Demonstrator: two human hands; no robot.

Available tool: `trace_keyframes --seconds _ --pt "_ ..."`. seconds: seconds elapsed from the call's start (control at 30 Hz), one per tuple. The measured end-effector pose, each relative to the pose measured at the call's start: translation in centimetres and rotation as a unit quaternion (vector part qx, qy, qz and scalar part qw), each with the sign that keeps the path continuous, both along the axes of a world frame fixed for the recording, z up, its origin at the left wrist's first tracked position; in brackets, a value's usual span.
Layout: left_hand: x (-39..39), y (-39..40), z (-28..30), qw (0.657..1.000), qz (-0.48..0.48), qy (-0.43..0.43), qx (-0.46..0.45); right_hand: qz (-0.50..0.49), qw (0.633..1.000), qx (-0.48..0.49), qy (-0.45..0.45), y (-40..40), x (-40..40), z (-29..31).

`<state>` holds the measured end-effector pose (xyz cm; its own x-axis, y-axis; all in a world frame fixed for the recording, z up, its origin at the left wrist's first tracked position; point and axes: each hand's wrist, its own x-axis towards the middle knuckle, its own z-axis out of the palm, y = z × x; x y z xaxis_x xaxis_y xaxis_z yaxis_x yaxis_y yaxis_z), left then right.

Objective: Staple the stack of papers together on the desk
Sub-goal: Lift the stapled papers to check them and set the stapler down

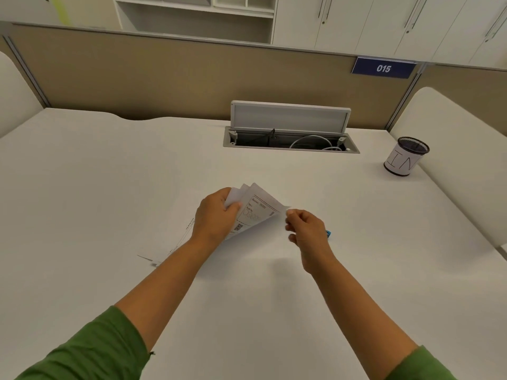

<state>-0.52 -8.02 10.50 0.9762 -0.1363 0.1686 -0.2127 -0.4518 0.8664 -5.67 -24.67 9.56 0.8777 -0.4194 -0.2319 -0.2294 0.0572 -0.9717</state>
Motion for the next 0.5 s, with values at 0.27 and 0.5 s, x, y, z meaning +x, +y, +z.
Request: trace_keyframes --seconds 0.27,0.5 --pt "0.9 0.4 6.3 0.994 -0.055 -0.022 -0.096 0.092 0.995 -0.023 -0.022 -0.9 -0.5 -2.5" --pt "2.7 2.5 10.9 0.971 -0.062 0.004 -0.231 0.179 0.980 -0.014 -0.081 -0.7 0.6 -0.9"
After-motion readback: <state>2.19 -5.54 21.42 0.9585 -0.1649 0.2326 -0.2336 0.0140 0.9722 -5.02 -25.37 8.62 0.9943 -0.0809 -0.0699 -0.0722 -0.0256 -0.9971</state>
